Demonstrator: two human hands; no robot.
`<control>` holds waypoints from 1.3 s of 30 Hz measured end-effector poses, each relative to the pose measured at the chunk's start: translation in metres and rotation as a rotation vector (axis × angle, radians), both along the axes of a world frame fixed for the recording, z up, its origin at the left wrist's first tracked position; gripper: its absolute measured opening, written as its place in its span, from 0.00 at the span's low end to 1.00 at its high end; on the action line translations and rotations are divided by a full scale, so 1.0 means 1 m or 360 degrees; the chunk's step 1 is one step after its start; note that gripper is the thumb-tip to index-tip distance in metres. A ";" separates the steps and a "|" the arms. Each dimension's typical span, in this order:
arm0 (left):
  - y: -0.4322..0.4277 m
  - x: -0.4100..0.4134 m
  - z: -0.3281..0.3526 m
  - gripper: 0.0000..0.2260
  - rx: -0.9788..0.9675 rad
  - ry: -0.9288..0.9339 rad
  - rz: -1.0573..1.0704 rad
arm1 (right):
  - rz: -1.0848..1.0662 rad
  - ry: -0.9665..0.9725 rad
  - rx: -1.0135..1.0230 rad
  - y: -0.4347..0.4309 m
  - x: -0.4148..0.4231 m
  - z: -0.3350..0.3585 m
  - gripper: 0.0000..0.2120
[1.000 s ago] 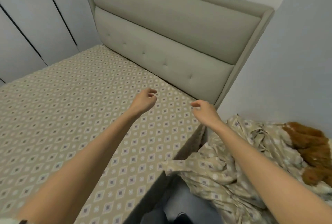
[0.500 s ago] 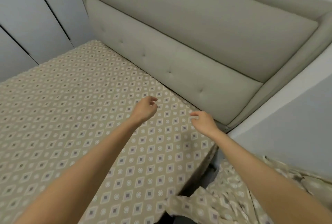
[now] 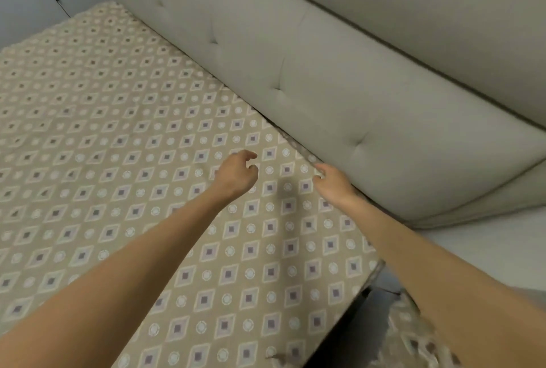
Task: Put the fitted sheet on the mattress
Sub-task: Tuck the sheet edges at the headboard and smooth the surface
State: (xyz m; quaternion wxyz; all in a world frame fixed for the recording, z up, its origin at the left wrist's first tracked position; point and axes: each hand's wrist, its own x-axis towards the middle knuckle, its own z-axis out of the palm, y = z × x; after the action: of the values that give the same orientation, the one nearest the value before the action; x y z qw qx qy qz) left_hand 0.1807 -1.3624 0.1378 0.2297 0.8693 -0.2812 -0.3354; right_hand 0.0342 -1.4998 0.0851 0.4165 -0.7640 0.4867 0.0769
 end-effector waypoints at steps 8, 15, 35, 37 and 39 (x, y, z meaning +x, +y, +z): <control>-0.038 0.031 -0.131 0.18 0.0115 -0.0067 -0.0187 | -0.0081 0.0066 0.0031 -0.056 0.033 -0.130 0.20; -0.054 0.048 -0.188 0.18 0.0081 -0.0121 -0.0258 | -0.0079 0.0119 -0.0157 -0.072 0.049 -0.193 0.20; -0.075 0.047 -0.207 0.18 0.0057 -0.0127 -0.0282 | -0.0694 -0.0517 0.0183 -0.072 0.050 -0.212 0.17; -0.075 0.047 -0.207 0.18 0.0060 -0.0131 -0.0302 | -0.0550 -0.0482 0.0021 -0.067 0.048 -0.217 0.17; -0.076 0.046 -0.207 0.17 0.0057 -0.0134 -0.0323 | -0.0447 -0.0403 -0.0108 -0.069 0.048 -0.222 0.17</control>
State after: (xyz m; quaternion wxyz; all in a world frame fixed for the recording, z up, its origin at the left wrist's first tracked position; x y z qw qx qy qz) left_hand 0.2266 -1.4388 -0.0696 0.1670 0.8537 -0.3710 -0.3251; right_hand 0.0820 -1.5685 -0.1365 0.4550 -0.7057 0.5347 -0.0952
